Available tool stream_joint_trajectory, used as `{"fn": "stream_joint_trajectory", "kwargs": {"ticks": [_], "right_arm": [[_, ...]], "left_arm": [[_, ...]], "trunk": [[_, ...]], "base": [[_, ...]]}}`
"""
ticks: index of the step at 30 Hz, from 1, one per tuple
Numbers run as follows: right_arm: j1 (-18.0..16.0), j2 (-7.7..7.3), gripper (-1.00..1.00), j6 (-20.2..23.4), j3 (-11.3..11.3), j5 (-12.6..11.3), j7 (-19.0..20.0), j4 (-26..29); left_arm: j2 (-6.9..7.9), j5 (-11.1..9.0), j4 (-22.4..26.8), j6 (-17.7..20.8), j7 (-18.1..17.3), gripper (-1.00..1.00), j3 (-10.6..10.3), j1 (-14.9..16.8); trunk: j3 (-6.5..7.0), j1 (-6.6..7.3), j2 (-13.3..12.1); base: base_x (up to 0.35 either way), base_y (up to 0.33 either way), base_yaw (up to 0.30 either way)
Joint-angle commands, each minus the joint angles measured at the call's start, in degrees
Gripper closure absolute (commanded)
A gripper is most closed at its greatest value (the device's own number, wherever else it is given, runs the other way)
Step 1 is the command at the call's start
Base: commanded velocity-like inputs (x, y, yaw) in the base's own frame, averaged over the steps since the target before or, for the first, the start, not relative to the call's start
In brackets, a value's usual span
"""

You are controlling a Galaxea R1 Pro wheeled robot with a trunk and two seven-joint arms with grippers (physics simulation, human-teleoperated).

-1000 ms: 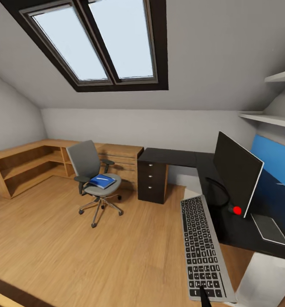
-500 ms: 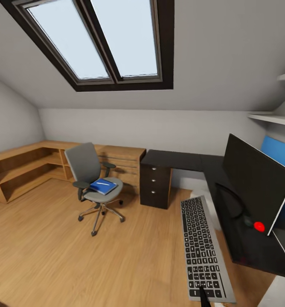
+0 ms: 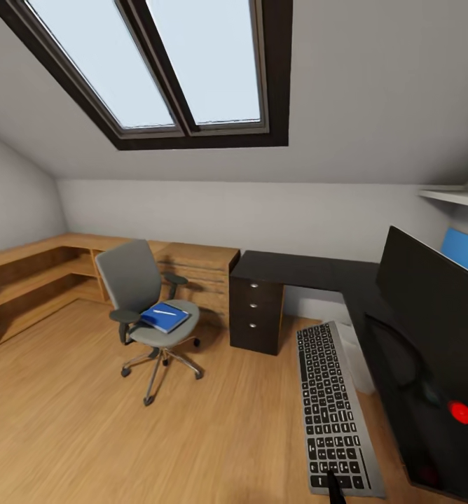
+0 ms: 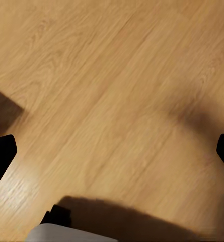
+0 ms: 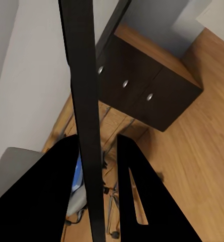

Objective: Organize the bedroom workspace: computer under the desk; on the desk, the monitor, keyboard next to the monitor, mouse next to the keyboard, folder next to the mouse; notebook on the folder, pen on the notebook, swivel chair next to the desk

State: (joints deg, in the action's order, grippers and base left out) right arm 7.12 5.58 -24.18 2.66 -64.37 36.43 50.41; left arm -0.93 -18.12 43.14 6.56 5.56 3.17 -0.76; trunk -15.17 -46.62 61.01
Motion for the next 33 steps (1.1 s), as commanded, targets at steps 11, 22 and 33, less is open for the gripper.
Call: {"fn": "stream_joint_trajectory", "kwargs": {"ticks": [11,22,33], "right_arm": [[0.00,0.02,1.00,0.19,0.07,-0.51,0.48,0.07],[0.00,-0.04,1.00,0.18,0.07,-0.56,0.48,0.12],[0.00,-0.05,1.00,0.18,0.10,-0.63,0.48,0.12]], "left_arm": [[-0.03,-0.60,0.19,0.38,0.15,-1.00,0.08,-0.04],[-0.03,-0.60,0.19,0.38,0.15,-1.00,0.08,-0.05],[-0.03,-0.60,0.19,0.38,0.15,-1.00,0.08,-0.05]], "trunk": [[1.94,2.38,-4.39],[3.91,4.79,-8.81],[5.89,7.21,-13.22]], "base": [[0.332,0.000,0.000],[0.332,0.000,0.000],[0.332,0.000,0.000]]}}
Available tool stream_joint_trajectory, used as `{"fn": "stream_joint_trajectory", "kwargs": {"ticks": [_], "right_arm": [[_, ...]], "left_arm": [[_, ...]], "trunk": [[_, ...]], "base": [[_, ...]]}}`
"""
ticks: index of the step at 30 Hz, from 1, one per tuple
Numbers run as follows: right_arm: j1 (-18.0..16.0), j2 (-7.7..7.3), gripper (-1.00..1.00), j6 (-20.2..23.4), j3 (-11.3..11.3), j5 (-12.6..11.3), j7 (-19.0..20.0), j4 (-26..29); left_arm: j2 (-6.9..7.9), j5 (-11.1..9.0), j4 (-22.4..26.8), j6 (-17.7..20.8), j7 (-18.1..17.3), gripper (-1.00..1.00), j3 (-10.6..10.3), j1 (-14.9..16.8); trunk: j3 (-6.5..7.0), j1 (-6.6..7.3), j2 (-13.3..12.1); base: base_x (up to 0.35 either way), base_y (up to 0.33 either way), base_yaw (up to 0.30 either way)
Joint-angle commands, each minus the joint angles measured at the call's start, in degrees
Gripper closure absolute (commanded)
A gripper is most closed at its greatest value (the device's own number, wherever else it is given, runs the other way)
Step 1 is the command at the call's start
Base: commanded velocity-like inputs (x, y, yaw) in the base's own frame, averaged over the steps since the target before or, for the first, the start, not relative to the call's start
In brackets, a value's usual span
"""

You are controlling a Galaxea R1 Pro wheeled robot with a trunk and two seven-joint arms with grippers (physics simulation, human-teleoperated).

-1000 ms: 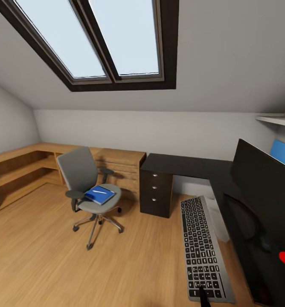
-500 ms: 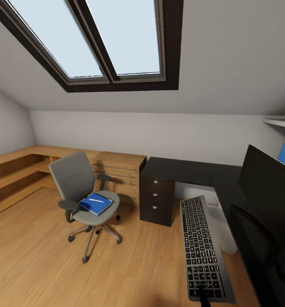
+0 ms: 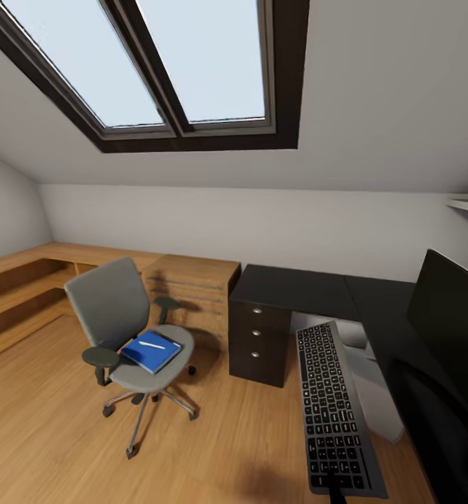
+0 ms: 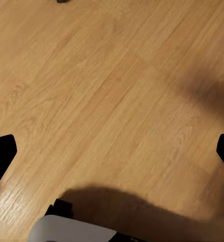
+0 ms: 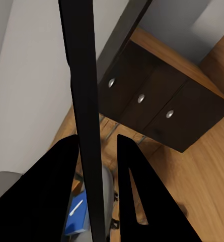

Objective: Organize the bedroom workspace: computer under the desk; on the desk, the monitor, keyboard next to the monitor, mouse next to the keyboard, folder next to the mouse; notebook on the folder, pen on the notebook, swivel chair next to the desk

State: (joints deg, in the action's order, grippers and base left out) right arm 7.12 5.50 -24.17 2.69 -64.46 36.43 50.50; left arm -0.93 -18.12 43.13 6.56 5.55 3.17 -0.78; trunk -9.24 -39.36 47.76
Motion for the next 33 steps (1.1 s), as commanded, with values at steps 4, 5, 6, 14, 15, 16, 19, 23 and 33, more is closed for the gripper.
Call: {"fn": "stream_joint_trajectory", "kwargs": {"ticks": [4,5,6,14,15,16,19,23,33], "right_arm": [[0.00,0.03,1.00,0.18,0.11,-0.57,0.49,0.04],[0.00,0.03,1.00,0.18,0.10,-0.57,0.49,0.04],[0.00,0.03,1.00,0.18,0.10,-0.57,0.49,0.04],[0.00,0.03,1.00,0.10,0.12,-0.37,0.57,0.04],[0.00,0.03,1.00,0.09,0.12,-0.44,0.54,0.04],[0.00,0.03,1.00,0.09,0.12,-0.45,0.55,0.04],[0.00,0.03,1.00,0.09,0.12,-0.54,0.56,0.04],[0.00,0.08,1.00,0.09,0.08,-0.45,0.57,0.04],[0.00,0.12,1.00,0.09,0.08,-0.43,0.49,0.03]], "left_arm": [[-0.03,-0.60,0.20,0.39,0.16,-1.00,0.08,-0.03],[-0.03,-0.60,0.20,0.39,0.16,-1.00,0.08,-0.02],[-0.03,-0.60,0.20,0.39,0.16,-1.00,0.08,-0.02],[-0.05,-0.60,0.20,0.41,0.16,-1.00,0.06,-0.02],[-0.04,-0.60,0.20,0.41,0.16,-1.00,-0.02,-0.02],[-0.06,-0.60,0.20,0.42,0.16,-1.00,-0.04,-0.04],[-0.10,-0.60,0.20,0.44,0.16,-1.00,-0.08,-0.04],[-0.12,-0.60,0.17,0.46,0.16,-1.00,-0.09,-0.05],[-0.12,-0.60,0.11,0.47,0.16,-1.00,-0.12,-0.04]], "trunk": [[0.67,0.84,-1.57],[0.85,1.06,-1.97],[1.03,1.27,-2.37],[2.46,3.03,-5.58],[2.64,3.25,-5.98],[2.82,3.47,-6.38],[3.36,4.13,-7.59],[4.08,5.01,-9.19],[5.87,7.21,-13.20]], "base": [[0.332,0.000,0.000],[0.332,0.000,0.000],[0.332,0.000,0.000],[0.332,0.000,0.000],[0.332,0.000,0.000],[0.332,0.000,0.000],[0.332,0.000,0.000],[0.332,0.000,0.000],[0.332,0.000,0.000]]}}
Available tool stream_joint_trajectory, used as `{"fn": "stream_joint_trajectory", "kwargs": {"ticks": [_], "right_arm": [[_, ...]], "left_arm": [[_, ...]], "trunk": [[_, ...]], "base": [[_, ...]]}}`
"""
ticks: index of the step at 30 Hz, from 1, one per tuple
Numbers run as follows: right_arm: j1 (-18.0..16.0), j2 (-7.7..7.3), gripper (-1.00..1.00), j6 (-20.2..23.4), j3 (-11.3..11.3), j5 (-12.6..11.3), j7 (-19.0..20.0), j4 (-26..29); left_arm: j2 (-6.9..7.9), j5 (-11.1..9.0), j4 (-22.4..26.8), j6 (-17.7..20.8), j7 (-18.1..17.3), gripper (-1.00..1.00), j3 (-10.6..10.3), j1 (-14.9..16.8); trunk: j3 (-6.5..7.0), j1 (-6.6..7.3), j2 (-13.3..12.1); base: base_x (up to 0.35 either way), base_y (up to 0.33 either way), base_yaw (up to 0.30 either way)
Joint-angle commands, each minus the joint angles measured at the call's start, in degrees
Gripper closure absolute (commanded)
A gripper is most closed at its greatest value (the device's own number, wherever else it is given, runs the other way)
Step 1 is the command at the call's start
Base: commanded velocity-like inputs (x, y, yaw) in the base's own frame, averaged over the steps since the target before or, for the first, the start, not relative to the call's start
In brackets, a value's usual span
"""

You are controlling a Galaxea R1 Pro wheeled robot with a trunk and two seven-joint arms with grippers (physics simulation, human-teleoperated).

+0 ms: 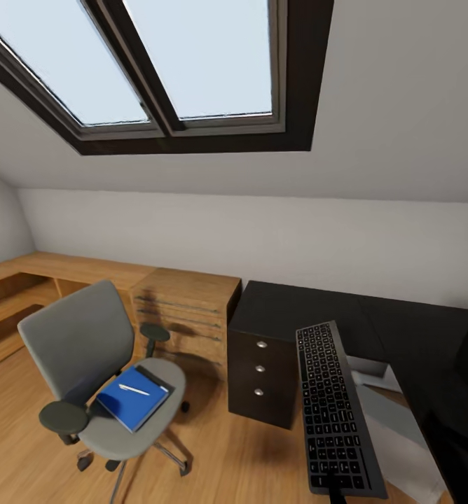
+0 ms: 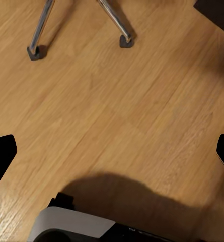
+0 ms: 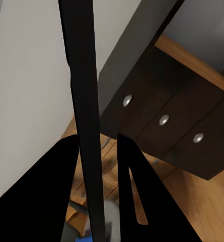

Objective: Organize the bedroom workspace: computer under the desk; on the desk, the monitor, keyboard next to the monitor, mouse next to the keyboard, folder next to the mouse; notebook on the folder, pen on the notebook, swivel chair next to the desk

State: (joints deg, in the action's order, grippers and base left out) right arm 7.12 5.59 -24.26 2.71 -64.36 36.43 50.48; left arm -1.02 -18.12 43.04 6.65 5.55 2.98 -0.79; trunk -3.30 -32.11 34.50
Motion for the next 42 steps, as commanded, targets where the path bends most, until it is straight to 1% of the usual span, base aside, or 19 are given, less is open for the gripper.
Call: {"fn": "stream_joint_trajectory", "kwargs": {"ticks": [1,10,19,22,24,25,26,28,29,30,31,33,34,35,36,37,39,40,42], "right_arm": [[0.00,-0.03,1.00,0.18,0.10,-0.51,0.49,0.05],[0.00,0.03,1.00,0.18,0.31,-0.66,0.41,0.05],[0.00,0.03,1.00,0.23,0.23,-0.71,0.46,0.05],[0.00,0.03,1.00,0.40,0.09,-0.77,0.46,0.07],[0.00,0.02,1.00,0.55,0.08,-0.77,0.36,0.47],[-0.05,-0.02,1.00,0.67,0.09,-0.77,0.04,1.43],[-0.25,-0.14,1.00,0.83,0.15,-0.77,-3.40,4.71],[-0.47,-0.41,1.00,1.50,0.14,-0.77,-9.19,7.82],[-0.59,-0.48,1.00,1.94,0.13,-0.77,-10.87,8.51],[-1.40,-0.61,1.00,4.02,0.16,-0.75,-15.95,10.22],[-4.97,-1.08,1.00,8.21,0.44,-0.75,-21.98,12.09],[-8.79,-2.02,1.00,10.28,0.61,-0.91,-24.49,12.24],[-10.06,-2.24,1.00,10.58,0.63,-1.08,-25.29,11.88],[-19.88,-4.09,1.00,13.29,0.77,-4.19,-31.35,6.81],[-21.06,-4.41,1.00,14.26,0.78,-4.96,-32.01,5.80],[-23.22,-4.95,1.00,16.78,0.79,-6.85,-33.03,3.52],[-26.77,-5.64,1.00,21.04,0.82,-11.34,-34.07,-1.08],[-29.15,-6.25,1.00,23.09,0.87,-15.17,-34.48,-4.46],[-29.72,-6.40,1.00,23.57,0.90,-16.18,-34.60,-5.31]], "left_arm": [[-0.03,-0.60,0.20,0.39,0.16,-1.00,0.04,-0.03],[-0.03,-0.60,0.14,0.44,0.12,-1.00,-0.18,-0.04],[-0.06,-0.60,0.17,0.36,0.16,-1.00,-2.34,-0.02],[-0.25,-0.40,0.43,-0.12,0.11,-1.00,-3.93,-0.02],[-0.62,-0.26,1.62,-0.74,0.09,-1.00,-6.41,-0.02],[-1.25,-0.17,3.20,-0.87,0.19,-1.00,-7.96,-0.04],[-2.14,0.01,6.53,-0.72,0.21,-1.00,-9.16,-0.03],[-2.51,0.06,9.86,0.26,0.22,-1.00,-9.50,-0.01],[-2.58,0.07,10.79,0.83,0.23,-1.00,-9.55,-0.01],[-2.75,0.09,14.04,3.54,0.24,-1.00,-9.64,0.00],[-3.07,0.10,20.21,10.28,0.38,-1.00,-9.74,-0.01],[-4.27,0.12,25.28,15.11,0.53,-1.00,-9.79,-0.04],[-4.81,0.13,26.55,16.26,0.69,-1.00,-9.80,-0.07],[-8.04,0.12,33.19,22.47,4.11,-1.00,-9.87,-0.04],[-8.32,0.12,33.68,22.99,4.66,-1.00,-9.95,0.04],[-8.74,0.08,34.44,23.76,5.51,-1.00,-10.25,0.32],[-8.98,-0.01,35.73,24.59,6.38,-1.00,-10.90,0.78],[-8.98,-0.17,36.35,24.92,6.76,-1.00,-11.56,1.02],[-8.98,-0.21,36.46,24.87,6.81,-1.00,-11.64,1.08]], "trunk": [[0.11,0.17,-0.34],[0.27,0.39,-0.75],[-0.01,0.39,-0.75],[-0.03,0.39,-0.75],[-0.04,0.39,-0.75],[-0.04,0.39,-0.75],[-0.04,0.39,-0.75],[-0.04,0.39,-0.75],[-0.04,0.39,-0.75],[-0.04,0.39,-0.75],[-0.04,0.39,-0.75],[-0.04,0.39,-0.75],[-0.04,0.39,-0.75],[-0.04,0.39,-0.75],[-0.04,0.39,-0.75],[-0.04,0.39,-0.75],[-0.04,0.39,-0.75],[-0.04,0.39,-0.75],[-0.04,0.39,-0.75]], "base": [[0.332,0.000,0.000],[0.304,0.000,-0.028],[0.041,0.000,-0.142],[0.003,0.000,-0.028],[0.001,0.000,-0.010],[0.001,0.000,-0.004],[0.000,0.000,-0.001],[0.000,0.000,0.000],[0.000,0.000,0.000],[0.000,0.000,0.000],[0.000,0.000,0.000],[0.000,0.000,0.000],[0.000,0.000,0.000],[0.000,0.000,0.000],[0.000,0.000,0.000],[0.000,0.000,0.000],[0.000,0.000,0.000],[0.000,0.000,0.000],[0.000,0.000,0.000]]}}
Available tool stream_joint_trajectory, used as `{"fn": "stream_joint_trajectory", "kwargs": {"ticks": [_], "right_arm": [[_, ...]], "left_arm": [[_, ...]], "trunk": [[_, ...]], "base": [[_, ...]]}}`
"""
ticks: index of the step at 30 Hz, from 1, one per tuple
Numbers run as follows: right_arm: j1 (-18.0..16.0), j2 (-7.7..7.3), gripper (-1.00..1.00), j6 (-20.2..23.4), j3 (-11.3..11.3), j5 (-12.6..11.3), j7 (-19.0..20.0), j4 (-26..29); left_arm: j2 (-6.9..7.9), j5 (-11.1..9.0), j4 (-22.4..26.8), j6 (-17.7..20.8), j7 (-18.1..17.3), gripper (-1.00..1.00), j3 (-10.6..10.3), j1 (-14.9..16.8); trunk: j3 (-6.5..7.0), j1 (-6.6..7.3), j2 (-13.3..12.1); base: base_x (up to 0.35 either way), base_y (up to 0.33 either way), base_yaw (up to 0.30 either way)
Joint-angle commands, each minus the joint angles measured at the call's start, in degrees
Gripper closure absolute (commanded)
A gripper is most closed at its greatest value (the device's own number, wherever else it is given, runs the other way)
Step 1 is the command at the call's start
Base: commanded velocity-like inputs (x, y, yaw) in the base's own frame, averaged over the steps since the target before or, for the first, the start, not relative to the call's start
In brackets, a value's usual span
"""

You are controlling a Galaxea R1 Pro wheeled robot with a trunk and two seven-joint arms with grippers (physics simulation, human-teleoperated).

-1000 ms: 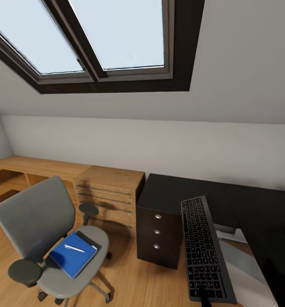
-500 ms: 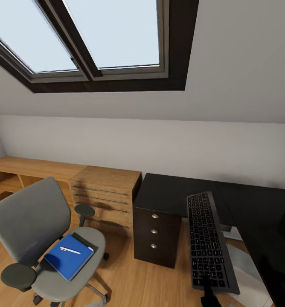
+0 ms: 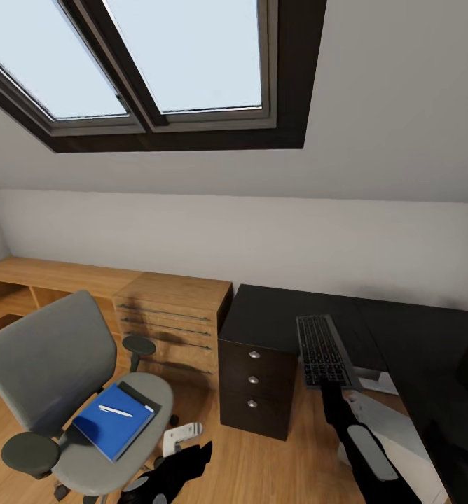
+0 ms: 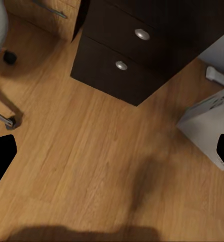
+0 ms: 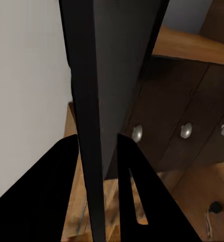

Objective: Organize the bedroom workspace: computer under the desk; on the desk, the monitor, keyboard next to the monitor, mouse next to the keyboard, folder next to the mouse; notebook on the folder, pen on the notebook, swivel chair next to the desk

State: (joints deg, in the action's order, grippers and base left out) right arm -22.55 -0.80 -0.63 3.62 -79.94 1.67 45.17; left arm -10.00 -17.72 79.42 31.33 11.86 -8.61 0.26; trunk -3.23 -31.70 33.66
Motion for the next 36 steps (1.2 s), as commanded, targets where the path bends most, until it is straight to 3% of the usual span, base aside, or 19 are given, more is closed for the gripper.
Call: {"fn": "stream_joint_trajectory", "kwargs": {"ticks": [1,4,5,7,9,15,26,32,36], "right_arm": [[-0.17,-0.04,1.00,0.05,0.00,-0.84,0.18,-0.16],[-0.55,-0.09,1.00,0.47,1.87,-1.69,0.98,-0.67],[-0.61,0.14,1.00,0.55,4.70,-1.92,1.39,-0.83],[-0.65,0.46,1.00,0.61,7.69,-2.08,1.68,-0.81],[-0.65,0.59,1.00,0.63,9.17,-2.42,1.80,-0.78],[-0.66,0.55,1.00,0.54,9.50,-2.68,5.62,-0.92],[-0.66,0.40,1.00,0.28,9.47,-2.60,5.92,-1.01],[-0.66,0.21,1.00,-3.96,9.54,-2.59,5.81,-3.33],[-0.66,0.21,1.00,-4.31,9.42,-2.59,5.80,-3.70]], "left_arm": [[0.00,-0.61,0.12,0.18,0.51,-1.00,-0.06,0.04],[0.00,-0.70,0.16,0.14,0.53,-1.00,-0.09,0.08],[0.00,-0.72,0.11,0.14,0.53,-1.00,-0.09,0.09],[0.00,-0.73,0.05,0.13,0.54,-1.00,-0.09,0.09],[0.00,-0.73,0.04,0.21,0.54,-1.00,-0.09,0.09],[0.00,-0.70,-0.74,0.15,0.67,-1.00,-0.04,0.09],[0.00,-0.59,-2.97,0.07,0.90,-1.00,-0.16,0.09],[0.00,-0.48,-4.32,-0.03,0.97,-1.00,-0.19,0.09],[0.00,-0.52,-4.32,-0.04,0.73,-1.00,-0.17,0.09]], "trunk": [[-0.10,-0.02,0.10],[-0.10,-0.02,0.10],[-0.10,-0.02,0.10],[-0.10,-0.02,0.10],[-0.10,-0.02,0.10],[-0.10,-0.02,0.10],[-0.10,-0.02,0.10],[-0.10,-0.02,0.10],[-0.10,-0.02,0.10]], "base": [[0.000,0.000,0.000],[0.000,0.000,0.000],[0.000,0.000,0.000],[0.000,0.000,0.000],[0.019,0.000,0.000],[0.272,0.000,0.000],[0.326,-0.060,0.000],[0.326,-0.126,0.000],[0.202,-0.087,0.000]]}}
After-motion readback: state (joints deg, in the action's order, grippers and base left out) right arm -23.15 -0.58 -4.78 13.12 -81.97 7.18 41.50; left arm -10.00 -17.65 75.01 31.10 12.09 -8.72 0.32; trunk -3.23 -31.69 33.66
